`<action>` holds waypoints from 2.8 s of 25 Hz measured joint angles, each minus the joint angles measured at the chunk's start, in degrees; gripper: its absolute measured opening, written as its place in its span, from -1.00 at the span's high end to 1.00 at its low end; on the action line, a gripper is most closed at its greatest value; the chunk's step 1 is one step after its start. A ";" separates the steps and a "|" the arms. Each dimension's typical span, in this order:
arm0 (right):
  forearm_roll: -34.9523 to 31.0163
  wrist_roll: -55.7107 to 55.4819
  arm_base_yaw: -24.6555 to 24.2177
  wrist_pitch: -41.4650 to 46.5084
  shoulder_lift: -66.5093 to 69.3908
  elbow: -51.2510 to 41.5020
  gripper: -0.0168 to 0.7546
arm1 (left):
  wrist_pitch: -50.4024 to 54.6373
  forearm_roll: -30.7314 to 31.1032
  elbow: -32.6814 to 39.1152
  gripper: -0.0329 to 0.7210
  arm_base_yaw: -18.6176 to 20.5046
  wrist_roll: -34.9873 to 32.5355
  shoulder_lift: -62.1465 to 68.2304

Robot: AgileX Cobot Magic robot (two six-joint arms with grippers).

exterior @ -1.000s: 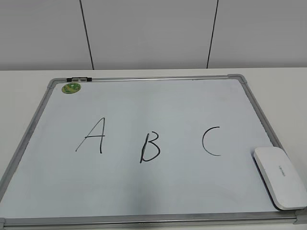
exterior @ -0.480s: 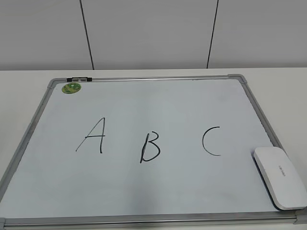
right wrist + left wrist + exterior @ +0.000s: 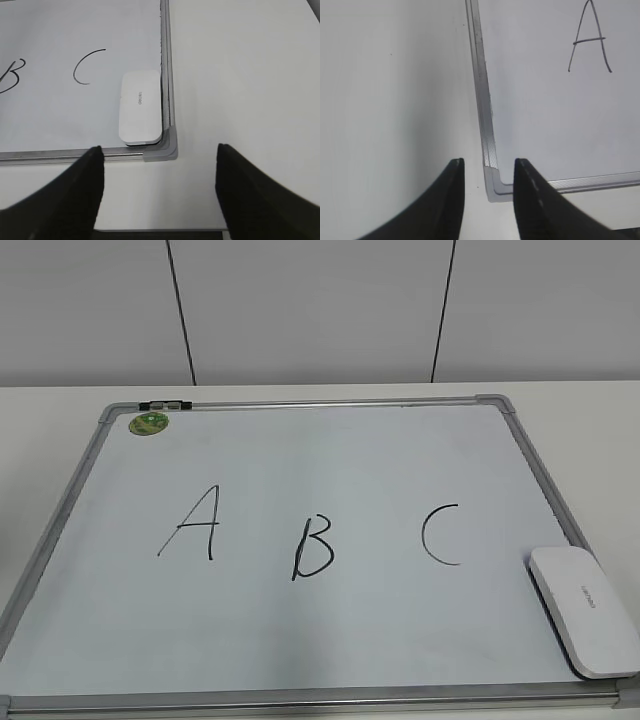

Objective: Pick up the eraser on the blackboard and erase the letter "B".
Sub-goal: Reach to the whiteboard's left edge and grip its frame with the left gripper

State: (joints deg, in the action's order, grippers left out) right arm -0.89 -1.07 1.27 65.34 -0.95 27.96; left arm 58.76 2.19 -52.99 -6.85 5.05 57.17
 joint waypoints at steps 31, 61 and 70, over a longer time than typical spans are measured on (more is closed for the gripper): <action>0.00 0.00 0.00 0.00 0.00 0.00 -0.39 | -6.67 6.82 -24.32 0.26 0.94 9.78 49.42; 0.00 0.00 0.00 0.00 0.00 0.00 -0.39 | -9.19 -5.60 -29.93 0.24 7.54 -0.53 64.12; 0.00 0.00 0.00 0.00 0.00 0.00 -0.39 | -8.73 -6.42 -30.59 0.27 7.54 -2.01 64.72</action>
State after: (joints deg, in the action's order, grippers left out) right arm -0.89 -1.07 1.27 65.34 -0.95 27.96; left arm 50.03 -4.24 -83.58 0.68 3.05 121.88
